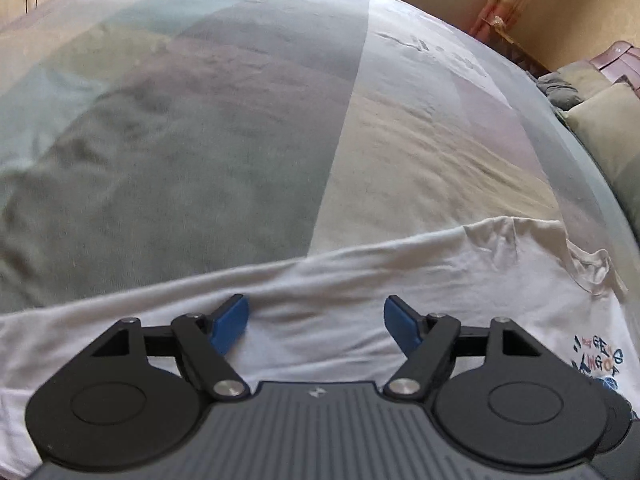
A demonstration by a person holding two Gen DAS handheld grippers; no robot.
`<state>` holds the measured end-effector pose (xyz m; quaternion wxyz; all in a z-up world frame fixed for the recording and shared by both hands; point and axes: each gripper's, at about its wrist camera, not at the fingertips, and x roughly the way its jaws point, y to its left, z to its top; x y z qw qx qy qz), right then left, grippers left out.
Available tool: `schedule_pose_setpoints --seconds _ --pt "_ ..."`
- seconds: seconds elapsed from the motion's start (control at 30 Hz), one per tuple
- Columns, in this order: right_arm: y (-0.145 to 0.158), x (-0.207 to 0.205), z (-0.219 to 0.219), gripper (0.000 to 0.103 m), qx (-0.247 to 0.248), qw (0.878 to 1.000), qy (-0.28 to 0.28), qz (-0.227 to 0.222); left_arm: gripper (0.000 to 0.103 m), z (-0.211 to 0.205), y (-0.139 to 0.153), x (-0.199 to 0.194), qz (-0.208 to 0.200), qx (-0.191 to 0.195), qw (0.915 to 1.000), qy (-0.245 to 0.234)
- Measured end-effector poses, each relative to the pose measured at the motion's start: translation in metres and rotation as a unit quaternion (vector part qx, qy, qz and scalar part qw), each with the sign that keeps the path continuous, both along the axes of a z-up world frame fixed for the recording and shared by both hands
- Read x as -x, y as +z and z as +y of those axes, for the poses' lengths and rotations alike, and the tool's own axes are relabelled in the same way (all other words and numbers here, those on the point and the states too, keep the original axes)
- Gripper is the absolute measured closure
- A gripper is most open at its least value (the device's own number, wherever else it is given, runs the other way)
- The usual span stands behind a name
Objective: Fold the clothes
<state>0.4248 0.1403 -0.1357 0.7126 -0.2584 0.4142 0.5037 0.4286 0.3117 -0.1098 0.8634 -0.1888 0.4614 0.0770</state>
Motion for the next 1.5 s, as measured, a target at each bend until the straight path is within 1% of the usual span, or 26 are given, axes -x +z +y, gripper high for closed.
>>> schedule_pose_setpoints --seconds 0.1,0.13,0.2,0.27,0.33,0.4,0.47,0.5,0.53,0.63,0.73,0.77,0.8,0.87,0.9,0.97,1.03,1.13,1.2,1.3,1.33,1.43,1.5 --pt "0.000 -0.001 0.002 0.000 0.002 1.000 -0.003 0.000 0.028 -0.003 0.004 0.002 -0.016 0.035 0.9991 -0.017" --pt "0.000 -0.001 0.002 0.000 0.003 1.000 -0.004 0.000 0.028 -0.005 0.001 0.001 -0.011 0.031 0.9992 -0.022" --pt "0.000 -0.002 0.004 0.000 0.005 1.000 -0.007 0.000 0.028 -0.007 -0.006 -0.006 0.004 0.016 0.9996 -0.024" --pt "0.001 -0.002 0.005 0.000 0.006 1.000 -0.009 0.000 0.028 -0.007 -0.009 -0.016 -0.004 -0.005 0.9998 -0.019" --pt "0.001 -0.003 0.006 0.000 0.007 1.000 -0.011 0.000 0.029 -0.008 -0.003 -0.025 -0.004 -0.031 0.9994 -0.013" --pt "0.006 -0.006 0.004 0.000 0.003 1.000 -0.014 0.004 0.029 -0.010 0.007 -0.026 -0.013 -0.043 0.9988 -0.019" --pt "0.017 -0.011 -0.003 0.000 -0.020 1.000 -0.021 0.011 0.028 -0.012 0.018 -0.017 -0.026 -0.059 0.9976 -0.026" --pt "0.023 -0.014 -0.009 0.000 -0.031 0.999 -0.030 0.009 0.028 -0.014 0.022 -0.012 -0.027 -0.073 0.9965 -0.030" --pt "0.031 -0.019 -0.017 0.000 -0.041 0.998 -0.048 0.000 0.028 -0.015 0.025 -0.006 -0.026 -0.084 0.9956 -0.032" --pt "0.046 -0.038 -0.045 0.000 -0.052 0.991 -0.118 -0.030 0.028 -0.018 0.020 0.012 -0.005 -0.091 0.9951 -0.037" --pt "0.044 -0.064 -0.083 0.000 -0.055 0.976 -0.208 -0.031 0.028 -0.020 0.002 0.020 0.033 -0.102 0.9937 -0.030" --pt "0.039 -0.074 -0.094 0.000 -0.045 0.970 -0.236 -0.029 0.028 -0.021 -0.005 0.022 0.044 -0.104 0.9933 -0.025" --pt "0.032 -0.085 -0.104 0.000 -0.032 0.965 -0.261 -0.023 0.027 -0.022 -0.010 0.024 0.052 -0.107 0.9926 -0.022" --pt "0.015 -0.103 -0.119 0.000 -0.008 0.952 -0.306 0.005 0.026 -0.027 -0.010 0.024 0.055 -0.123 0.9906 -0.024" --pt "0.009 -0.109 -0.125 0.000 0.001 0.948 -0.318 0.018 0.026 -0.028 -0.010 0.022 0.059 -0.125 0.9902 -0.021" --pt "0.003 -0.111 -0.129 0.000 0.012 0.950 -0.310 0.039 0.025 -0.028 -0.009 0.019 0.066 -0.123 0.9902 -0.013" --pt "0.006 -0.110 -0.131 0.000 0.023 0.952 -0.301 0.058 0.026 -0.032 -0.006 0.015 0.070 -0.130 0.9889 -0.013" --pt "0.018 -0.099 -0.139 0.000 -0.010 0.952 -0.294 0.084 0.026 -0.047 0.004 0.008 0.063 -0.154 0.9856 -0.029" --pt "0.031 -0.090 -0.150 0.000 -0.025 0.952 -0.298 0.072 0.026 -0.062 0.011 0.002 0.049 -0.158 0.9849 -0.050" --pt "0.052 -0.081 -0.169 0.000 -0.034 0.950 -0.310 0.020 0.026 -0.092 0.019 -0.012 0.026 -0.158 0.9826 -0.094" --pt "0.059 -0.079 -0.177 0.000 -0.037 0.947 -0.318 0.002 0.026 -0.102 0.019 -0.017 0.020 -0.156 0.9818 -0.107" --pt "0.074 -0.079 -0.214 0.000 -0.044 0.931 -0.360 -0.043 0.026 -0.137 0.022 -0.034 -0.002 -0.127 0.9802 -0.152" --pt "0.078 -0.083 -0.247 0.000 -0.039 0.913 -0.403 -0.053 0.026 -0.160 0.022 -0.044 -0.019 -0.094 0.9791 -0.179"
